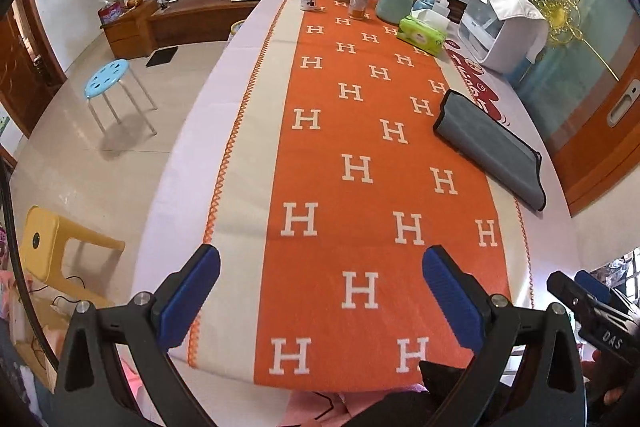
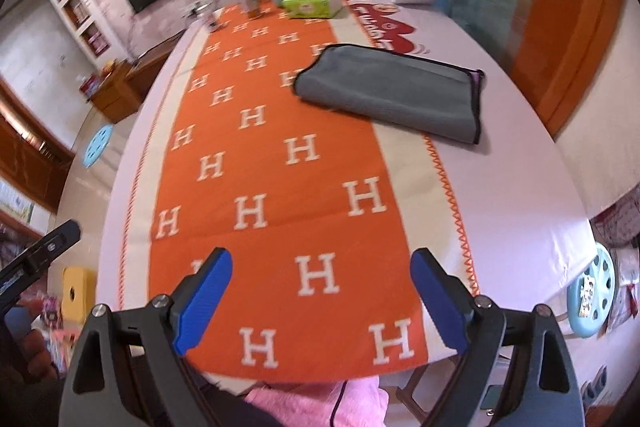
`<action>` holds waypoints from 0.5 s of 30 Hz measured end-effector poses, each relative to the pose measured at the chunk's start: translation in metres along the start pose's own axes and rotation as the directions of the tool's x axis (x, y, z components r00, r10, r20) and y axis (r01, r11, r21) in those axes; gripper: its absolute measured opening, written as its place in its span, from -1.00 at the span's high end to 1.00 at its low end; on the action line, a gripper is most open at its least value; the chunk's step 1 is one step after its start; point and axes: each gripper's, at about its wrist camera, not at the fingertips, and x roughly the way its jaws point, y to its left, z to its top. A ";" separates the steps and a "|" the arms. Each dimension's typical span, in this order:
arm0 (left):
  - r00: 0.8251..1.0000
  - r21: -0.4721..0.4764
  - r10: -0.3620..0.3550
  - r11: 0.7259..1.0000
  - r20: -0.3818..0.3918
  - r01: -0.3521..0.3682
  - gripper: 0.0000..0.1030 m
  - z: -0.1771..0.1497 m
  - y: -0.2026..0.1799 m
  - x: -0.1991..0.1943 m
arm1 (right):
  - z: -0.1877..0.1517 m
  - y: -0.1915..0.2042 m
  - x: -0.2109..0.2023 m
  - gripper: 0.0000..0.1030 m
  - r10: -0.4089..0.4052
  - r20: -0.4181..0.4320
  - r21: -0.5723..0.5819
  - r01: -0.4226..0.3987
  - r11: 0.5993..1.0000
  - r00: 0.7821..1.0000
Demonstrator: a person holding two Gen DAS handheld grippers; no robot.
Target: Fold towel
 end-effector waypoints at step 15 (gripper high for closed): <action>0.998 0.007 0.036 0.999 0.047 -0.036 -0.96 -0.022 -0.064 -0.045 | 0.000 0.001 -0.059 -0.99 0.080 -0.004 -0.133 -0.080 0.988 0.997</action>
